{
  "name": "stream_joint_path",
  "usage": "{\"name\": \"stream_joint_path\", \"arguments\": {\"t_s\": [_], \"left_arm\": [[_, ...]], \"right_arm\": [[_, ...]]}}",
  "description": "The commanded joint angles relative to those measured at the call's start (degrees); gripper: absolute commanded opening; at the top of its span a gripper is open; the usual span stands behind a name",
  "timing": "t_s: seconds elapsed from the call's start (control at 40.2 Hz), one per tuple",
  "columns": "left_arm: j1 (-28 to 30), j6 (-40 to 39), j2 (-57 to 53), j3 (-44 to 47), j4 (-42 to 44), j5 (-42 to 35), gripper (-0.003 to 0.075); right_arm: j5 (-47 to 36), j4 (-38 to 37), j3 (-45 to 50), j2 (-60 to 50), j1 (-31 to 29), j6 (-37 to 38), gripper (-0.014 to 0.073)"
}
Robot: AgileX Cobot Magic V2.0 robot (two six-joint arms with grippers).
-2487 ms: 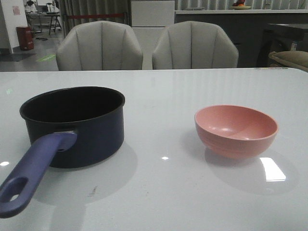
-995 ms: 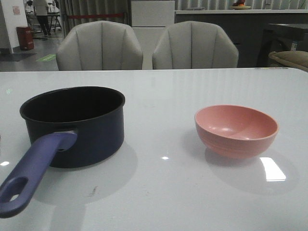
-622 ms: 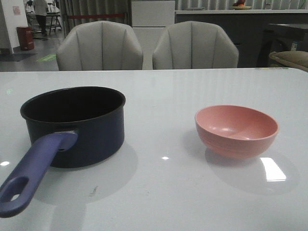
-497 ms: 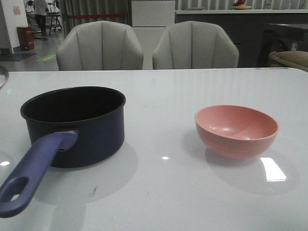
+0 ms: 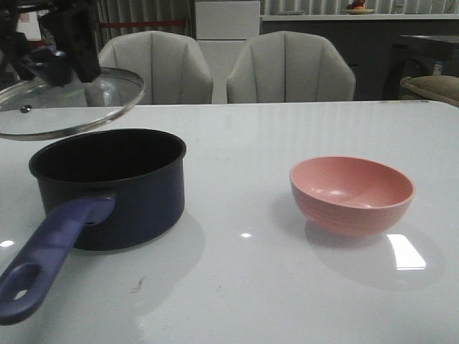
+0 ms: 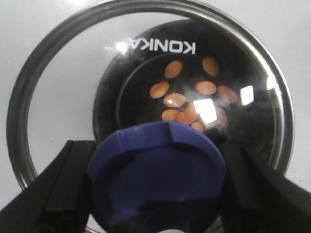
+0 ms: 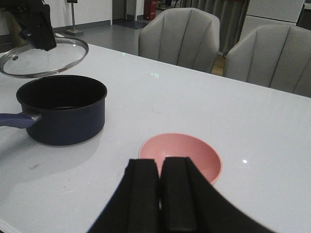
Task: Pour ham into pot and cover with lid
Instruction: 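Bring the glass lid over the pot and lower it on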
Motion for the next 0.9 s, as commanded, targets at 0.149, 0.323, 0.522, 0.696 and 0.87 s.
{"name": "stream_joint_path", "arguments": {"t_s": [0.149,0.323,0.522,0.696,0.87], "left_arm": [[-3.7,0.0,4.0,-9.6,0.8,4.5,0.0195],[-3.7,0.0,6.9,-12.0,0.6,6.0,0.0195],[-3.7,0.0,8.8,-12.0,0.3,5.9,0.0195],[-3.7,0.0,10.0,-12.0,-0.3,6.2,0.0196],[-3.7,0.0,10.3,-12.0,0.0,6.6,0.0197]], "right_arm": [[-4.2,0.8,-1.6,0.5,0.0,-0.5,0.0150],[-4.2,0.8,-1.6,0.5,0.0,-0.5,0.0150],[-4.2,0.8,-1.6,0.5,0.0,-0.5,0.0150],[-4.2,0.8,-1.6,0.5,0.0,-0.5,0.0150],[-4.2,0.8,-1.6,0.5,0.0,-0.5,0.0150]]}}
